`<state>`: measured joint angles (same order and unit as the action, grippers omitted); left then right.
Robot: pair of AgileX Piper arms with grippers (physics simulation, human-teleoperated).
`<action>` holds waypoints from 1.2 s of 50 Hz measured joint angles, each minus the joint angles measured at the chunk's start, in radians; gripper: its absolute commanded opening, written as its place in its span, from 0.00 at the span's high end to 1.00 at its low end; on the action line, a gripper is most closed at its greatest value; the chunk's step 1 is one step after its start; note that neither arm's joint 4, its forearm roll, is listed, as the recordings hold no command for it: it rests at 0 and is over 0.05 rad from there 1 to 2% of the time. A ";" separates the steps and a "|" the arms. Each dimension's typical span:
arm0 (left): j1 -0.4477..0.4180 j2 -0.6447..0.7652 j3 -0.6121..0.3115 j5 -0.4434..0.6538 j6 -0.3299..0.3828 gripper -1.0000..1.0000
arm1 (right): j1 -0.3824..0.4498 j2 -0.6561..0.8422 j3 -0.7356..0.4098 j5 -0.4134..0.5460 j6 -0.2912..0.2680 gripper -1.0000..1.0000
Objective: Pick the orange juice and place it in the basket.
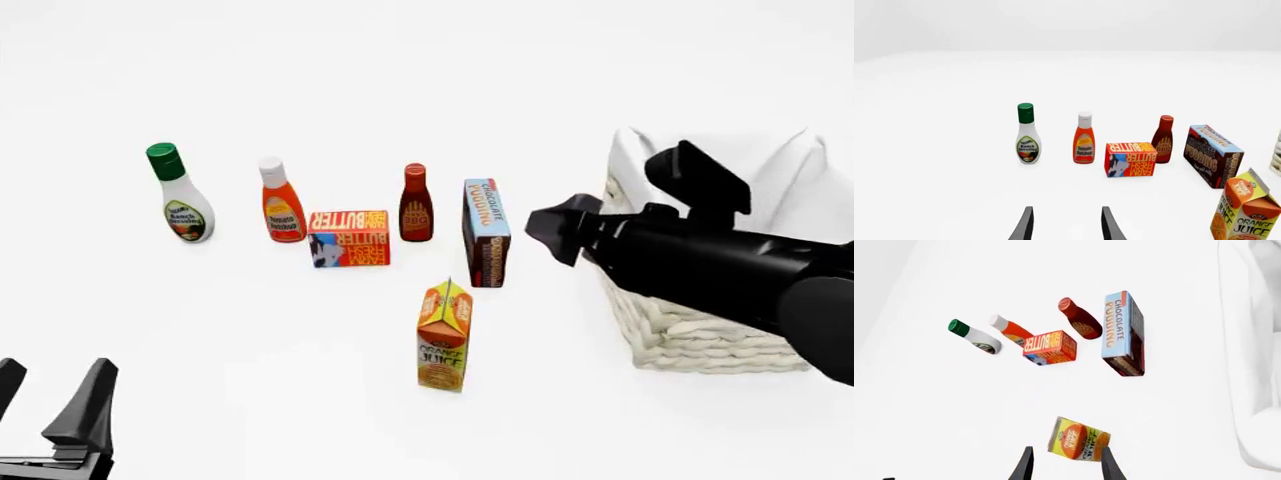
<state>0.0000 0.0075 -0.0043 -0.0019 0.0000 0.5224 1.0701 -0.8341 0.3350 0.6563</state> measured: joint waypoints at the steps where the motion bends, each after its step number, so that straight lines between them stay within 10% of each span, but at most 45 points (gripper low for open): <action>1: 0.000 0.000 0.000 0.000 0.000 0.00 | -0.001 0.005 -0.001 -0.002 0.004 0.00; 60: 0.000 0.000 0.000 0.000 0.000 0.00 | 0.023 0.242 0.040 -0.180 0.204 0.00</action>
<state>0.0000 0.0075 -0.0043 -0.0019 0.0000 0.5456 1.3125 -0.7944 0.1552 0.8603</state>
